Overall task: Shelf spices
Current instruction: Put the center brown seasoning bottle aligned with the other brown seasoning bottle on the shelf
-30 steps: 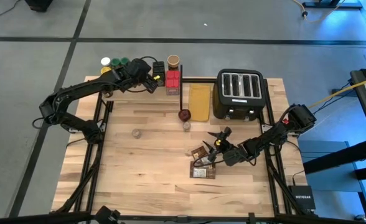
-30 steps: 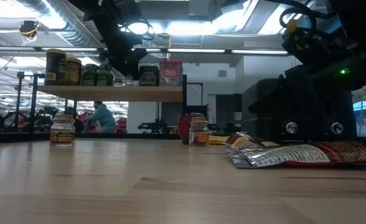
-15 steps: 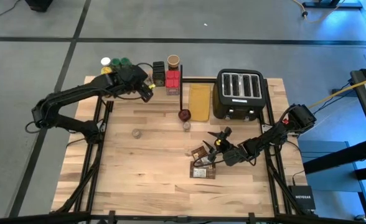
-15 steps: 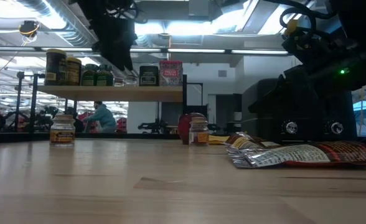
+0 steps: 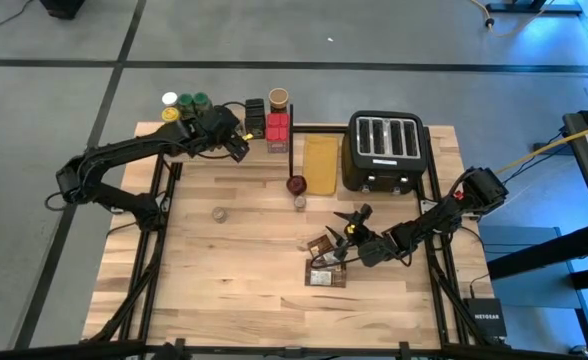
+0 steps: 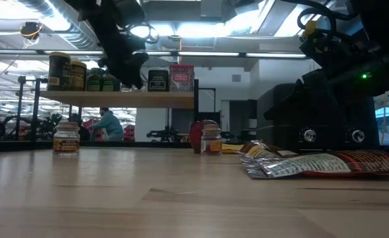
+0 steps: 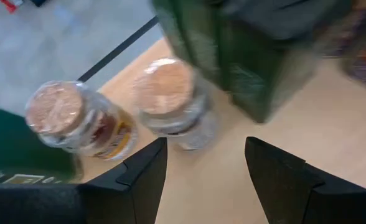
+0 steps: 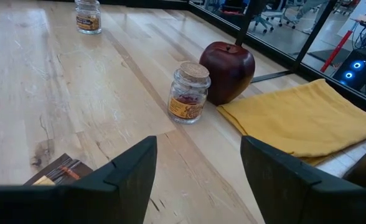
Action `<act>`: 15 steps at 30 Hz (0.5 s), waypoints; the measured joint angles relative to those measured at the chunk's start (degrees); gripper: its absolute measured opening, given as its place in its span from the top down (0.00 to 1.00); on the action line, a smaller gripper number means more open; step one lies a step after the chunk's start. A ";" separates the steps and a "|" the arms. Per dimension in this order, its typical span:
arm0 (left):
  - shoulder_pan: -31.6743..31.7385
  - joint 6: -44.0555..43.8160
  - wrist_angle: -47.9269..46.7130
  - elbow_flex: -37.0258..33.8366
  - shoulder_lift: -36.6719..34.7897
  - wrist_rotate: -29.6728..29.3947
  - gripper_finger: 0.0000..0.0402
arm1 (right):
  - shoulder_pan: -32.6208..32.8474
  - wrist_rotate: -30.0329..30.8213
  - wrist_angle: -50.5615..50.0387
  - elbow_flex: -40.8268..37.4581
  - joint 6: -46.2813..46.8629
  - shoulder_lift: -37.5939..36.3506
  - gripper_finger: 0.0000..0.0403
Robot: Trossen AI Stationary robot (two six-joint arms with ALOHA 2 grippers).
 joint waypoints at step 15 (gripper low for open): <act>4.41 2.73 4.97 0.00 3.07 -0.09 0.48 | 0.00 0.09 -0.22 0.00 0.00 0.00 0.41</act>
